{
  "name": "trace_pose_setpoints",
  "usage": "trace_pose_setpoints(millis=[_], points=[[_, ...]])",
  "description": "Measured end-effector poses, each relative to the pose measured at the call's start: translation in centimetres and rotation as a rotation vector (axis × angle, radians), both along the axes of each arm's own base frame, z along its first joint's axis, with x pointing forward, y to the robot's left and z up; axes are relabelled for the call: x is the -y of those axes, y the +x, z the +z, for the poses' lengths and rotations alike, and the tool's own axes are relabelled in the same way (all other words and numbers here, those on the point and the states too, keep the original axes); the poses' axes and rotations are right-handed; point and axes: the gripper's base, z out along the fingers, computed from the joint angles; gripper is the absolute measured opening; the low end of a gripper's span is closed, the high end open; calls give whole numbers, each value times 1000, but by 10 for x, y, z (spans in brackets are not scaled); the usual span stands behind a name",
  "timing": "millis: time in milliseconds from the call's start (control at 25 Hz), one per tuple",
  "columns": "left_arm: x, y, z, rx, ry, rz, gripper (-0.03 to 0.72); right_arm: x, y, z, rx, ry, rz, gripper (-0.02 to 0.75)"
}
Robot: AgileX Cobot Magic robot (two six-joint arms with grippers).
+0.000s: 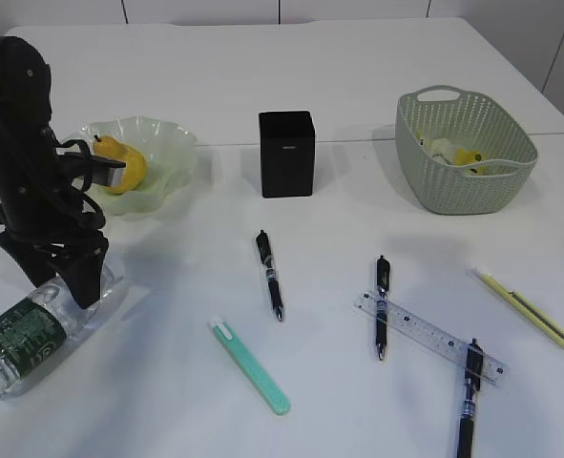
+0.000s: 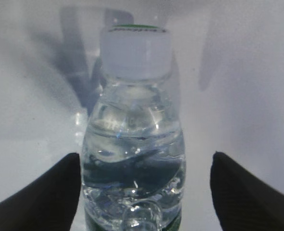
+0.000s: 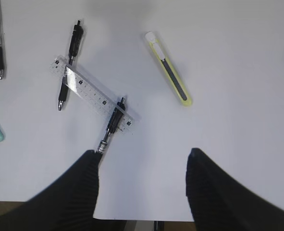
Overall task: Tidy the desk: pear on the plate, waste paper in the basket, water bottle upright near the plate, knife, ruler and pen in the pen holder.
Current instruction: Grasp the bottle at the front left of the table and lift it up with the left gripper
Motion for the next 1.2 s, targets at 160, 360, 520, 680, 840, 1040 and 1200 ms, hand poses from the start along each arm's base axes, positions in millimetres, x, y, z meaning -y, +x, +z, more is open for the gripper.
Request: trace_pose_setpoints(millis=[160, 360, 520, 680, 840, 1040, 1200], points=[[-1, 0, -1, -2, 6, -1, 594, 0, 0, 0, 0, 0, 0, 459], [-1, 0, -5, -14, 9, 0, 597, 0, 0, 0, 0, 4, 0, 459], [-1, 1, -16, -39, 16, -1, 599, 0, 0, 0, 0, 4, 0, 459], [0, 1, -25, -58, 20, -1, 599, 0, 0, 0, 0, 4, 0, 459], [-1, 2, -30, -69, 24, -2, 599, 0, 0, 0, 0, 4, 0, 459], [-2, 2, -35, -79, 37, -8, 587, -1, 0, 0, 0, 6, 1, 459], [-3, 2, -35, -77, 46, -14, 505, -1, 0, 0, 0, 6, 1, 459]])
